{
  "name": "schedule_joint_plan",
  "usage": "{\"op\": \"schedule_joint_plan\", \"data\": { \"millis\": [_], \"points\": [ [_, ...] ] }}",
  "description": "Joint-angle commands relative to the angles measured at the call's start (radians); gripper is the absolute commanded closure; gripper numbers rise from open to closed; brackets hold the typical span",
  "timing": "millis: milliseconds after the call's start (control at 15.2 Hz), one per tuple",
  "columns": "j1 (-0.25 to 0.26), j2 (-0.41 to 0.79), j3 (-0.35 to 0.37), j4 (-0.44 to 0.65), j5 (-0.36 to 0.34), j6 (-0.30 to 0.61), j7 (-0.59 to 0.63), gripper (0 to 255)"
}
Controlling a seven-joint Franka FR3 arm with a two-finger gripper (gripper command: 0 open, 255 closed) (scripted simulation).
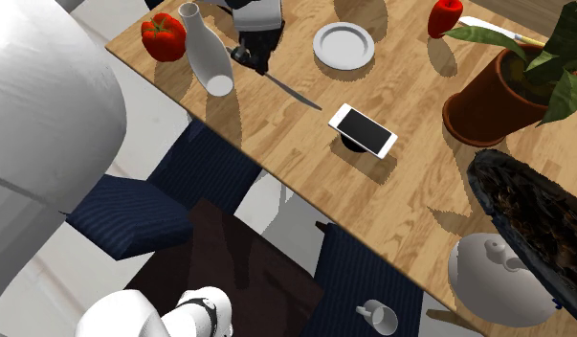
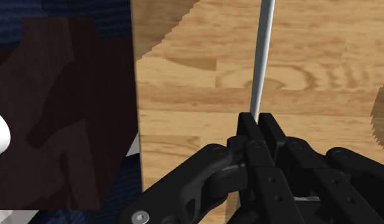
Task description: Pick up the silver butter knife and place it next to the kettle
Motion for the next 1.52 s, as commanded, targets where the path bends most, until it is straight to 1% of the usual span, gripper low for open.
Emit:
{"op": "schedule_joint_plan", "data": {
  "millis": [0, 792, 1122, 1452],
  "points": [
    [0.0, 0.001, 0.0, 0.028, -0.001, -0.027, 0.001, 255],
    [0.009, 0.028, 0.005, 0.214, -0.016, -0.191, 0.016, 255],
    [-0.073, -0.085, -0.061, 0.099, 0.048, -0.177, -0.132, 255],
    [-0.133, -0.162, -0.138, 0.019, 0.08, -0.175, -0.273, 255]
  ]
}}
